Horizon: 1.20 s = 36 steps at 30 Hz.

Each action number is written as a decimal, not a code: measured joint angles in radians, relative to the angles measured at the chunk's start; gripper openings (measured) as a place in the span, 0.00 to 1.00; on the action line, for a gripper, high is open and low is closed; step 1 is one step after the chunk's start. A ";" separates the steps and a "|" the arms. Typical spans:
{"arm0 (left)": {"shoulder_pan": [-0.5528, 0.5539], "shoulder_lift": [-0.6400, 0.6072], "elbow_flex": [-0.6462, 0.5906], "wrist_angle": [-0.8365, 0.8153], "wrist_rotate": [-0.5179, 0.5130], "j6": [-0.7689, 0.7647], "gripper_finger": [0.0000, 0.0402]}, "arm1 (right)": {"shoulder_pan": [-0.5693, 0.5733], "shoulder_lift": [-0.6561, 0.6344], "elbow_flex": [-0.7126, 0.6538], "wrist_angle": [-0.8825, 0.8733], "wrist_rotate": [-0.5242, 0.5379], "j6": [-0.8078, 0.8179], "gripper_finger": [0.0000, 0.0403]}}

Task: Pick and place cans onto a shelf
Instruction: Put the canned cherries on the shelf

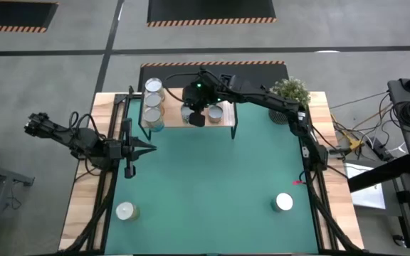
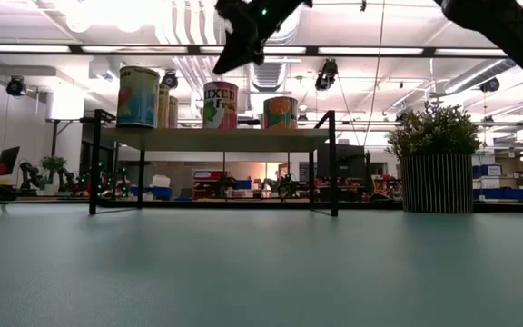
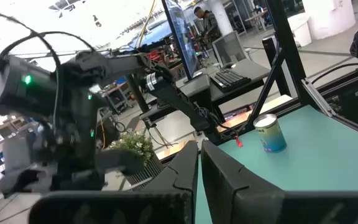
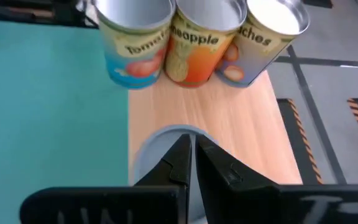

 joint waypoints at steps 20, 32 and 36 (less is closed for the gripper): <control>0.000 0.005 0.000 0.011 0.000 -0.073 0.01 | 0.264 -0.171 -0.170 -0.241 -0.074 0.143 0.03; 0.000 0.009 0.000 0.015 0.002 -0.087 0.01 | 0.345 -0.495 -0.740 -0.009 -0.066 0.390 0.03; 0.000 0.009 0.000 0.020 0.002 -0.055 0.01 | 0.377 -0.648 -0.944 0.104 -0.030 0.496 0.03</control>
